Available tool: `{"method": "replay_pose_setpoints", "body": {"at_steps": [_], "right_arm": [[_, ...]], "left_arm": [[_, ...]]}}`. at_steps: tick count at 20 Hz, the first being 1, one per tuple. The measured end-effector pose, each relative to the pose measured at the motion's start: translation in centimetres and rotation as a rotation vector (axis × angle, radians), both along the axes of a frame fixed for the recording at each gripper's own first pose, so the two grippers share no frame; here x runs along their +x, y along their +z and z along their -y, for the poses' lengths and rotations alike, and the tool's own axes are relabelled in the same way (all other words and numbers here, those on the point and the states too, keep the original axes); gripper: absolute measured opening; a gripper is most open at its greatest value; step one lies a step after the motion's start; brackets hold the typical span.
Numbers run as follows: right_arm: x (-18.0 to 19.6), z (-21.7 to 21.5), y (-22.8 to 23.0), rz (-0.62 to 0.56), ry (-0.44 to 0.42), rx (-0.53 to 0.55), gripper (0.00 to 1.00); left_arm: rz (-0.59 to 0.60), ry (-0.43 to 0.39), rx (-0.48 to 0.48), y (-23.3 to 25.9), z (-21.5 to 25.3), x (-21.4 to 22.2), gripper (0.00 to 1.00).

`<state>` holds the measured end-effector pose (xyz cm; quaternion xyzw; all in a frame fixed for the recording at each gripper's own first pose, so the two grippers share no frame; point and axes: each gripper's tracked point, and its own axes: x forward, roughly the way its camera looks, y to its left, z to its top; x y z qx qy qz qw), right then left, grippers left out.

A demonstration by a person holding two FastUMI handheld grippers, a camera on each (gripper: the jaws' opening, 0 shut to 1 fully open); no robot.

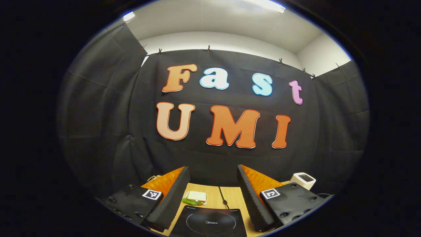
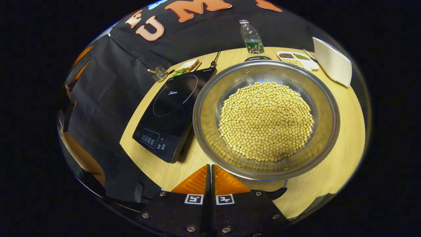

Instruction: First push the handle of the pot to place it horizontally, then grasp the pot with both hands and set it on the induction cooktop.

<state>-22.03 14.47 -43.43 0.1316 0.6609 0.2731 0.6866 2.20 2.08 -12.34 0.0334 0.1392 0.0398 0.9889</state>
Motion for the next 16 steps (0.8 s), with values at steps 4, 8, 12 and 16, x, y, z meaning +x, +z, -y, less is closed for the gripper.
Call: {"method": "replay_pose_setpoints", "body": {"at_steps": [4,8,12,16], "right_arm": [[0.6,3.2,-0.6,-0.016,-0.064,-0.006,0.0],[1.7,6.9,-2.0,-0.009,-0.128,-0.076,0.0],[3.3,9.7,-3.8,0.017,-0.18,-0.148,0.0],[4.6,12.4,-5.1,0.036,-0.233,-0.232,0.0]], "left_arm": [[-0.006,-0.021,0.006,-0.1,1.7,0.5,0.96],[-0.004,-0.037,-0.003,-0.3,2.9,0.7,0.96],[-0.016,-0.036,0.001,-1.3,2.7,1.0,0.94],[-0.027,-0.013,0.023,-1.9,1.5,1.1,0.96]]}}
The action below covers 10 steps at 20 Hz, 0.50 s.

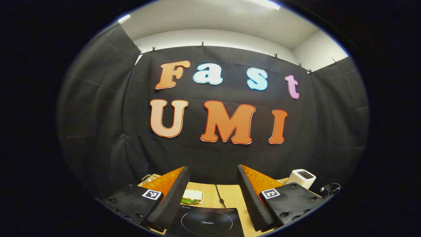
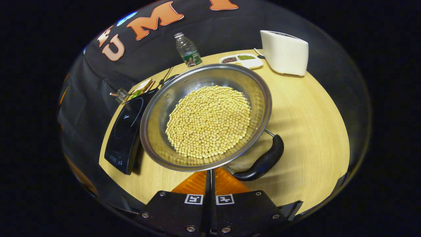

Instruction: First push the handle of the pot to place it horizontally, then grasp the pot with both hands and set it on the induction cooktop.

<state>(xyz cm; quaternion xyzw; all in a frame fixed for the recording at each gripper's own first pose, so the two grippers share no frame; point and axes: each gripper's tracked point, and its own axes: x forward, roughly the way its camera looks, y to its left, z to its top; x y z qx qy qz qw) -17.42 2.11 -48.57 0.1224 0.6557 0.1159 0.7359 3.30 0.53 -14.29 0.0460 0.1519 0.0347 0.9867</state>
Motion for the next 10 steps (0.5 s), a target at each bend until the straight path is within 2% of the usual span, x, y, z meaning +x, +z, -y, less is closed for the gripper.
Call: {"method": "replay_pose_setpoints", "body": {"at_steps": [3,4,6,10], "right_arm": [[0.3,0.4,-0.4,-0.028,-0.06,0.007,0.0],[0.5,0.9,-0.8,-0.027,-0.074,-0.006,0.0],[1.2,2.0,-1.2,-0.027,-0.111,-0.027,0.0],[2.9,4.1,-2.3,-0.035,-0.181,-0.072,0.0]], "left_arm": [[0.008,0.025,0.034,0.0,-1.3,-0.1,0.96],[0.014,0.027,0.036,-0.1,-1.4,0.1,0.93],[0.014,0.03,0.035,-0.4,-1.6,0.1,0.96],[0.007,0.04,0.05,-0.9,-2.5,0.3,0.94]]}}
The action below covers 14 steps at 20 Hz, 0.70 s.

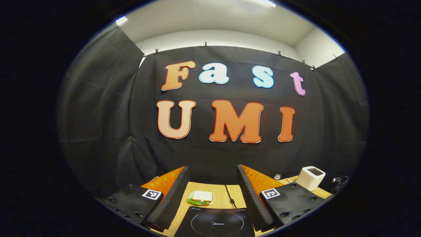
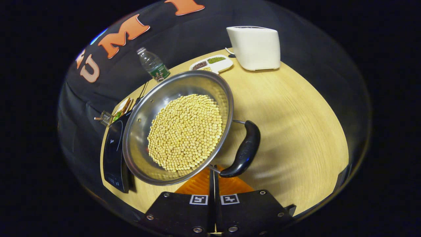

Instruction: First push the handle of the pot to place it horizontally, then grasp the pot with both hands and set it on the induction cooktop.

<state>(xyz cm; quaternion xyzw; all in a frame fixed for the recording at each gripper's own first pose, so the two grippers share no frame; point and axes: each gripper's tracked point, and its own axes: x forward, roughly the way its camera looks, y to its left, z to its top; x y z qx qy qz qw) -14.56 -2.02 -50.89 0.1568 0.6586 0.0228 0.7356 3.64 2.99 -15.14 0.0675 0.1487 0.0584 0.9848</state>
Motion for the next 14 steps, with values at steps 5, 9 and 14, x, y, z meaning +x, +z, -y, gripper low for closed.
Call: {"method": "replay_pose_setpoints", "body": {"at_steps": [5,9,14], "right_arm": [[2.3,2.2,-1.1,-0.003,-0.069,-0.041,0.0],[3.9,3.2,-1.9,0.004,-0.118,-0.063,0.0],[5.3,4.3,-2.4,0.019,-0.135,-0.109,0.0]], "left_arm": [[-0.008,0.009,0.009,-0.6,-1.0,0.1,0.94],[-0.017,0.023,0.013,-1.2,-2.1,0.0,0.94],[-0.025,0.03,0.02,-1.9,-2.8,0.0,0.96]]}}
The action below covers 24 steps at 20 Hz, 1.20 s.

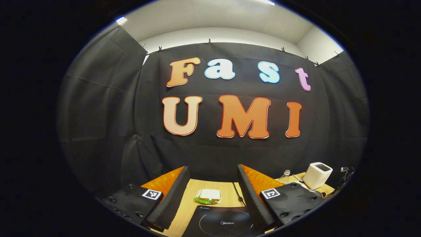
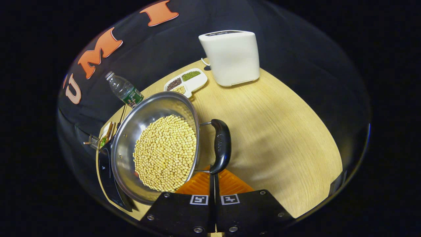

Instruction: First push the handle of the pot to place it horizontally, then grasp the pot with both hands and set it on the induction cooktop.

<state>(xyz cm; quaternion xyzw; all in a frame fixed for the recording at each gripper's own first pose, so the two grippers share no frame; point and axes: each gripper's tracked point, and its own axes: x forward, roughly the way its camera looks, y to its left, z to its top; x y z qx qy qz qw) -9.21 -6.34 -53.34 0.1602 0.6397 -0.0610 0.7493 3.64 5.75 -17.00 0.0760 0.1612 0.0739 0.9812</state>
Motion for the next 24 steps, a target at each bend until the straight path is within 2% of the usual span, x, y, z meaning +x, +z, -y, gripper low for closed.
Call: {"method": "replay_pose_setpoints", "body": {"at_steps": [5,16,19,21,24], "right_arm": [[1.3,0.7,-0.2,0.017,-0.003,-0.028,0.0],[5.0,2.2,-1.3,0.06,0.003,-0.075,0.0],[5.5,2.1,-1.6,0.062,0.001,-0.072,0.0],[5.7,2.1,-1.7,0.061,-0.005,-0.059,0.0],[5.4,2.0,-1.4,0.062,-0.007,-0.015,0.0]], "left_arm": [[0.032,0.013,0.056,1.0,-0.8,-0.4,0.96],[0.091,-0.035,0.085,2.6,0.9,-1.4,0.94],[0.082,-0.039,0.091,1.6,1.3,-1.4,0.96],[0.059,-0.056,0.072,0.4,2.3,-1.2,0.93],[0.019,-0.081,0.05,-1.4,3.9,-0.9,0.96]]}}
